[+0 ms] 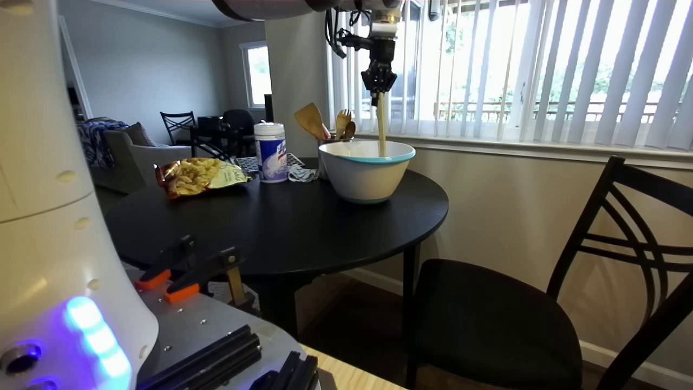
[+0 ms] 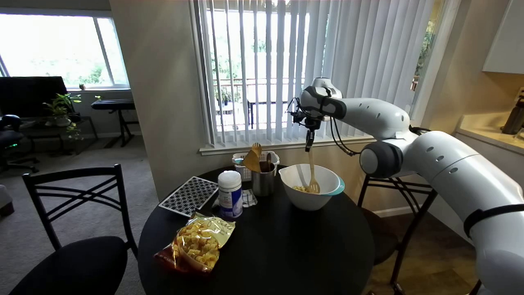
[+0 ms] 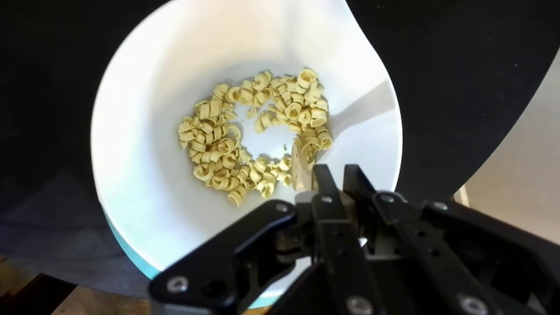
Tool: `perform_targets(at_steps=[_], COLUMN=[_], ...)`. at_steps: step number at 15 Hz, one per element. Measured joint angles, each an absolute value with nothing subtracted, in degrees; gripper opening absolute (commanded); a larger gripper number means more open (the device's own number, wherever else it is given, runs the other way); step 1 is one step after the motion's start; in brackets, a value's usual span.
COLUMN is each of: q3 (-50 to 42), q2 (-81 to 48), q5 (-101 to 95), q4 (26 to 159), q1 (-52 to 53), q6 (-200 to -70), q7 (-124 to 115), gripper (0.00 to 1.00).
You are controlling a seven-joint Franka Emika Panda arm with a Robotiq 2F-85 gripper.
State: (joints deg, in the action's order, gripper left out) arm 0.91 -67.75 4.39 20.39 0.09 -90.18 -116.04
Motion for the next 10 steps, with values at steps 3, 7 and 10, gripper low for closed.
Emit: perform_targets(at_steps=[3, 7, 10], q3=[1.00, 2.56, 4.02], q2=[-67.77, -67.84, -67.87], q5=[4.39, 4.41, 4.42], q4=[20.39, 20.39, 20.39], q1=[0.66, 2.25, 3.31], q6=[-91.66, -95.37, -96.76], q7=[-115.87, -115.87, -115.88], gripper=[0.03, 0.03, 0.03])
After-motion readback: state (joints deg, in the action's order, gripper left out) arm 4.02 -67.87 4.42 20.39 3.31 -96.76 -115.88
